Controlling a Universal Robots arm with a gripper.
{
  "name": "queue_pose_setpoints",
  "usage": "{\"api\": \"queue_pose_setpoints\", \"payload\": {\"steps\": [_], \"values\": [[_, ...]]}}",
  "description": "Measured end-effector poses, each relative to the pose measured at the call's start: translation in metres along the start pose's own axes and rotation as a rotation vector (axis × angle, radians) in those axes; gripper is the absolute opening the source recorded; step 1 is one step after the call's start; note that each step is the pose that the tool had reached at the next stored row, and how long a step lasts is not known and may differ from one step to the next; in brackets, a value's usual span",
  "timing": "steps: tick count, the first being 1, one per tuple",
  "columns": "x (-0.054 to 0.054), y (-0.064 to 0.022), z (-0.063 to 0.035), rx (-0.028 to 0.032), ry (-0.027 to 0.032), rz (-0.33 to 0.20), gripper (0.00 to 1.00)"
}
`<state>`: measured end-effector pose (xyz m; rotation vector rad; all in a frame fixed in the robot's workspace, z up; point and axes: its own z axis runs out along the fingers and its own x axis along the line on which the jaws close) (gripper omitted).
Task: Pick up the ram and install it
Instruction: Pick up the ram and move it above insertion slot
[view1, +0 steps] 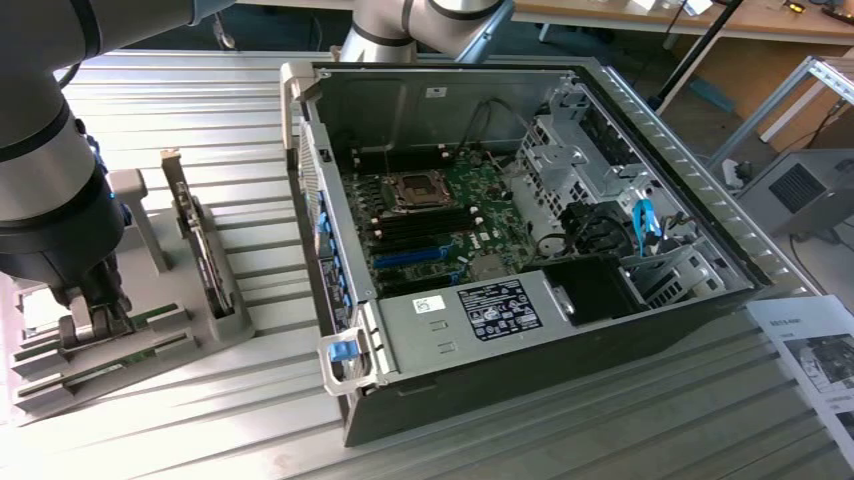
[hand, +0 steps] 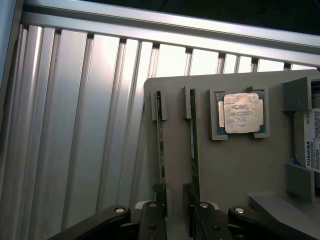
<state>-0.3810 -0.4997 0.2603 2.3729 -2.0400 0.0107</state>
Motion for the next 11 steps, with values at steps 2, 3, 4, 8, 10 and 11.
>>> {"api": "queue_pose_setpoints", "payload": {"steps": [2, 3, 4, 8, 10, 11], "values": [[0.0000, 0.0000, 0.0000, 0.0000, 0.0000, 0.000, 0.29], [0.0000, 0.0000, 0.0000, 0.0000, 0.0000, 0.000, 0.29], [0.0000, 0.0000, 0.0000, 0.0000, 0.0000, 0.000, 0.29], [0.0007, 0.0001, 0.0000, -0.0001, 0.0009, -0.001, 0.29], [0.0009, 0.0001, 0.0000, -0.0001, 0.0011, -0.001, 0.29], [0.0009, 0.0001, 0.0000, -0.0002, 0.0012, -0.001, 0.29]]}}
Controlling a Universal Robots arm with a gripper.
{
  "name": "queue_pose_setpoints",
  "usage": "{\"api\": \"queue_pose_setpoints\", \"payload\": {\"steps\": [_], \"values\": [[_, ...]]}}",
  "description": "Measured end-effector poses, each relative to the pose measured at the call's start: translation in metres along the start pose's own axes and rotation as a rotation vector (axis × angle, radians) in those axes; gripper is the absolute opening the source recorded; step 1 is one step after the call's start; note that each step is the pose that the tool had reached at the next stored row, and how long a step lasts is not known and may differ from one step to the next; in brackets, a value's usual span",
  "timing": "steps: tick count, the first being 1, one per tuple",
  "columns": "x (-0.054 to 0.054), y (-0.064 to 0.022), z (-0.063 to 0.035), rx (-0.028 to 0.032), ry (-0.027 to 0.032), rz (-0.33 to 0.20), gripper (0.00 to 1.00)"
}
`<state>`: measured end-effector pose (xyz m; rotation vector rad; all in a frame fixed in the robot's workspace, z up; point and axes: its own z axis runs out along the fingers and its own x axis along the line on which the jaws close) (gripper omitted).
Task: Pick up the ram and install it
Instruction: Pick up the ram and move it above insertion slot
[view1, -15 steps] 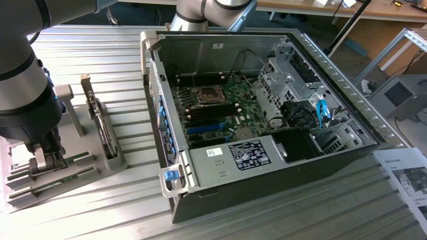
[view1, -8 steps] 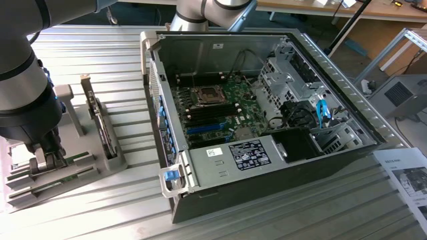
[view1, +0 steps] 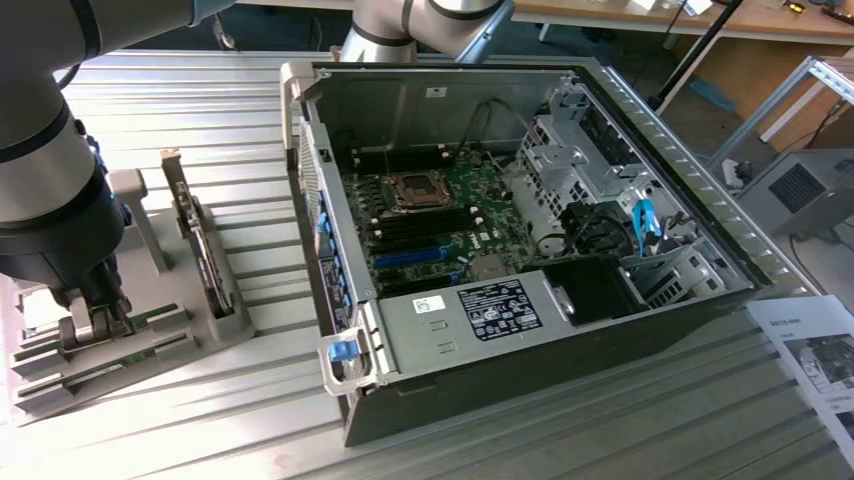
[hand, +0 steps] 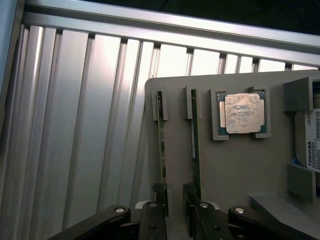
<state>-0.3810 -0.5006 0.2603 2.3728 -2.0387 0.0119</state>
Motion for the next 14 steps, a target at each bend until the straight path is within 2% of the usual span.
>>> {"api": "queue_pose_setpoints", "payload": {"steps": [14], "values": [[0.0008, 0.0001, 0.0002, 0.0000, 0.0001, -0.007, 0.29]]}}
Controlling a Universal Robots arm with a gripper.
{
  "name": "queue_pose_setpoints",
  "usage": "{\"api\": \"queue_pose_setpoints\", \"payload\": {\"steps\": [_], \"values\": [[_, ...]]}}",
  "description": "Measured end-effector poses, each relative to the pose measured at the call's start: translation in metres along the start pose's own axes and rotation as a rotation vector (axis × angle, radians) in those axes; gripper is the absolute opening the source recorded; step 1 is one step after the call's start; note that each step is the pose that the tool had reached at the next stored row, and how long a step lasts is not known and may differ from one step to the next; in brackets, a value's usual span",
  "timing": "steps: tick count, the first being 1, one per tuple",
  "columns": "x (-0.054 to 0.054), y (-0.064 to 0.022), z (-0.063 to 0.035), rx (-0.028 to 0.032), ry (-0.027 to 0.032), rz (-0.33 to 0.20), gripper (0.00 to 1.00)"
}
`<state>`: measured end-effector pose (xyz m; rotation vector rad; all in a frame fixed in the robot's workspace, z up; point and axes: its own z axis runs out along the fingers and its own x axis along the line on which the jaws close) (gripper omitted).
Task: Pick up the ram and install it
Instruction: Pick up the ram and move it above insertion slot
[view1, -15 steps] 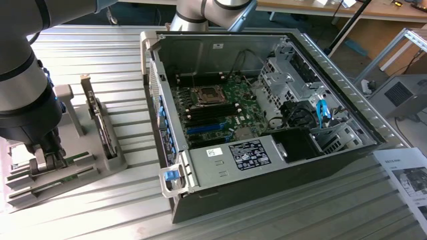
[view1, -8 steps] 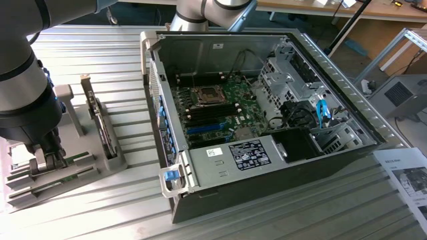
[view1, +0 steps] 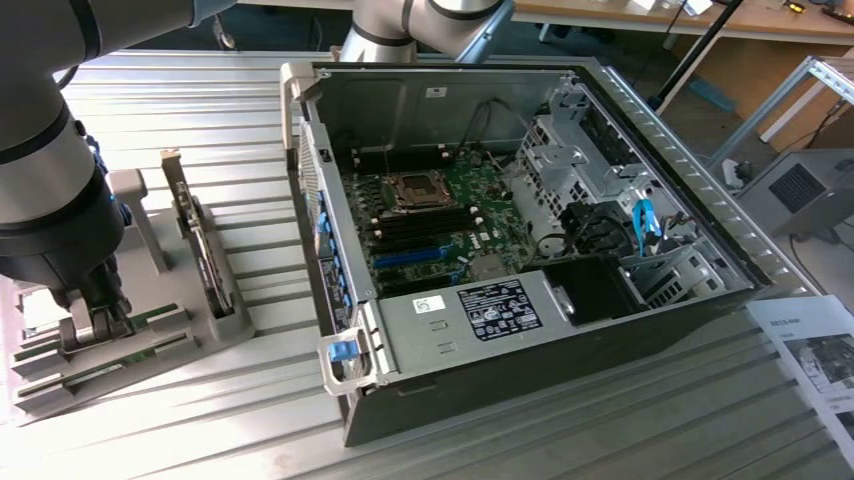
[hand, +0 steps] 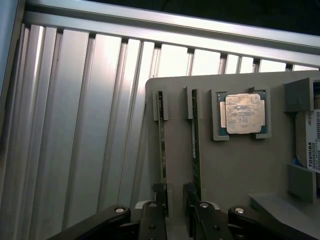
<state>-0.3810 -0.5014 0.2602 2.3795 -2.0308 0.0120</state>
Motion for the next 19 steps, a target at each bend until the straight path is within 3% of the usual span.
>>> {"api": "queue_pose_setpoints", "payload": {"steps": [19], "values": [[0.0023, 0.0003, 0.0002, 0.0002, 0.0005, -0.007, 0.29]]}}
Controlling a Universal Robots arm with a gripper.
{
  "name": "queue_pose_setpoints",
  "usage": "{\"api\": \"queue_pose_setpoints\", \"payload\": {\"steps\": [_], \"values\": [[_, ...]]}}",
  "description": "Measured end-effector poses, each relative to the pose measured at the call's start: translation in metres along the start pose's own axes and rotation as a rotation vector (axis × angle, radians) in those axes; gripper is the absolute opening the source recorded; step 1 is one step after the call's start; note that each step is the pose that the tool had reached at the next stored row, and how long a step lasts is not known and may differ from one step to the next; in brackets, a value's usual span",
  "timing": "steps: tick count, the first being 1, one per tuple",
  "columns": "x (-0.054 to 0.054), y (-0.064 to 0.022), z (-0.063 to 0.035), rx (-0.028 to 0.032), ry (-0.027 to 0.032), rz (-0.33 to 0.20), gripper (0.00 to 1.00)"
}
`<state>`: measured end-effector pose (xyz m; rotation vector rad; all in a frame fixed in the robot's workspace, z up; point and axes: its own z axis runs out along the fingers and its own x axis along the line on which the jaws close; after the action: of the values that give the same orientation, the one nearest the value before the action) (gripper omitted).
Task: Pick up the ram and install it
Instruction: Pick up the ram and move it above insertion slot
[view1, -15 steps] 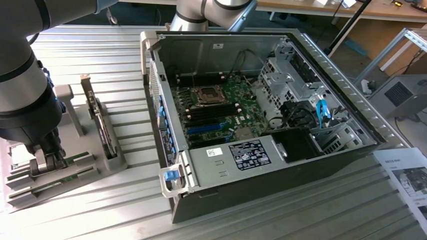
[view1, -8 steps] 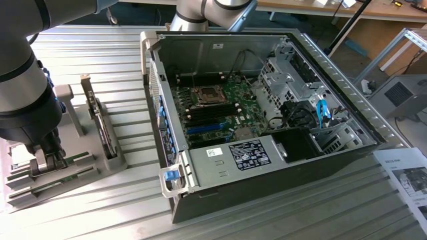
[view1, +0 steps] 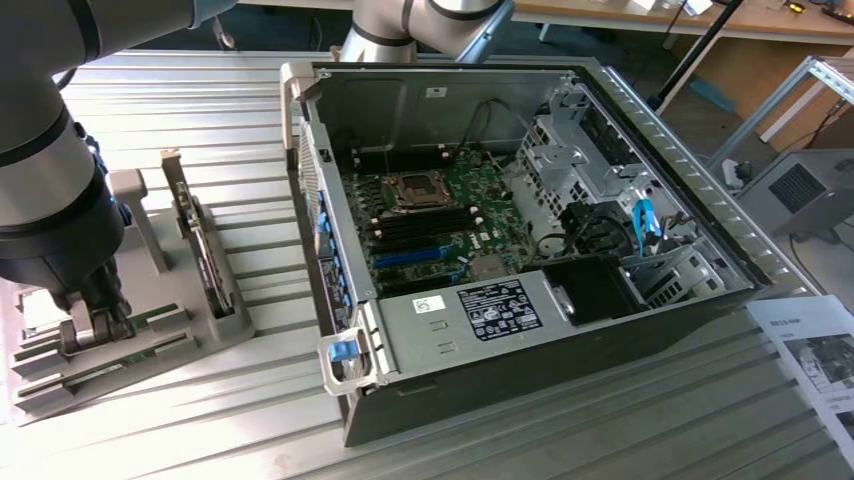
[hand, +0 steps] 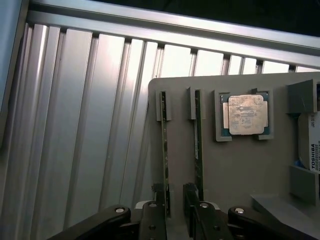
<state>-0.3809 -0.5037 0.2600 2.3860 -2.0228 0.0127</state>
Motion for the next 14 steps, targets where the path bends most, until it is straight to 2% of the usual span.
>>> {"api": "queue_pose_setpoints", "payload": {"steps": [14], "values": [[0.0049, 0.0008, 0.0040, -0.0002, 0.0001, 0.000, 0.29]]}}
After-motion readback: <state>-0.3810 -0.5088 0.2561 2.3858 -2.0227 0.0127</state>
